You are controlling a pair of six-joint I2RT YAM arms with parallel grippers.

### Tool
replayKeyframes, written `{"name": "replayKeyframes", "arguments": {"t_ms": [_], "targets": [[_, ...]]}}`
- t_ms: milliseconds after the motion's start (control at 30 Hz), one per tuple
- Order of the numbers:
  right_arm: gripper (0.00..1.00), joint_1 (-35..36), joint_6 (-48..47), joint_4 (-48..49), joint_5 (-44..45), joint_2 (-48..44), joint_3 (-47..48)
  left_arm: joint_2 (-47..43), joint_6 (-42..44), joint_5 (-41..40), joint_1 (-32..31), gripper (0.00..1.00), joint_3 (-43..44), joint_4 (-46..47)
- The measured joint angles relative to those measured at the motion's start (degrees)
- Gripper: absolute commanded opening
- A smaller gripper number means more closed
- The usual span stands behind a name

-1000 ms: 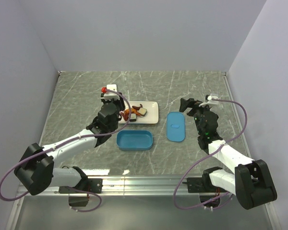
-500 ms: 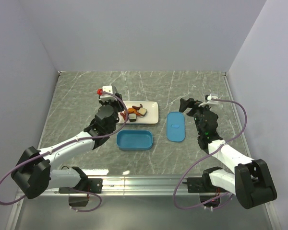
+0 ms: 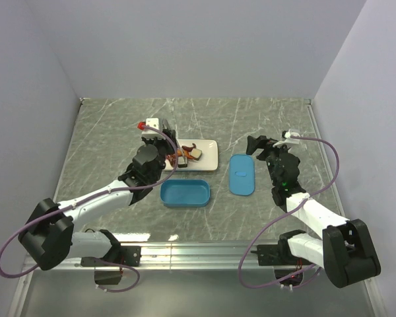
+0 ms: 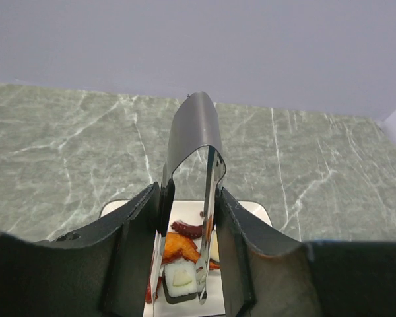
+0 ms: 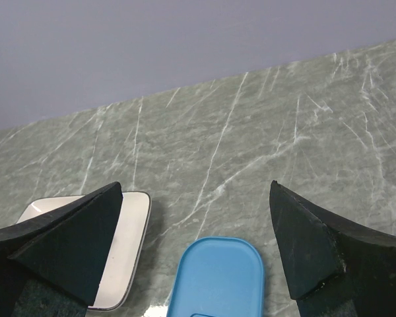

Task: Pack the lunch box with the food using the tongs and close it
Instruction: Pick up the food using the clamp

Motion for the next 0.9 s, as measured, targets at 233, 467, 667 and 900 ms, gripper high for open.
{"name": "replayKeyframes", "arguments": {"t_ms": [233, 467, 667, 900], "targets": [[0.99, 0.0, 0.0, 0.0, -0.02, -0.02, -0.02, 3.85, -0.5, 1.27, -0.15, 0.43, 1.77, 0.81], [0.99, 0.0, 0.0, -0.02, 0.0, -0.04, -0.13, 6.56, -0.5, 1.86, -0.15, 0.43, 2.25, 0.81], [0.99, 0.0, 0.0, 0.02, -0.02, -0.04, -0.57, 7.43, -0.46, 1.38, -0.15, 0.26, 3.23, 0.74], [0.99, 0.0, 0.0, 0.0, 0.0, -0.04, -0.76, 8.74, 0.59, 0.94, -0.15, 0.06, 4.46, 0.76]]}}
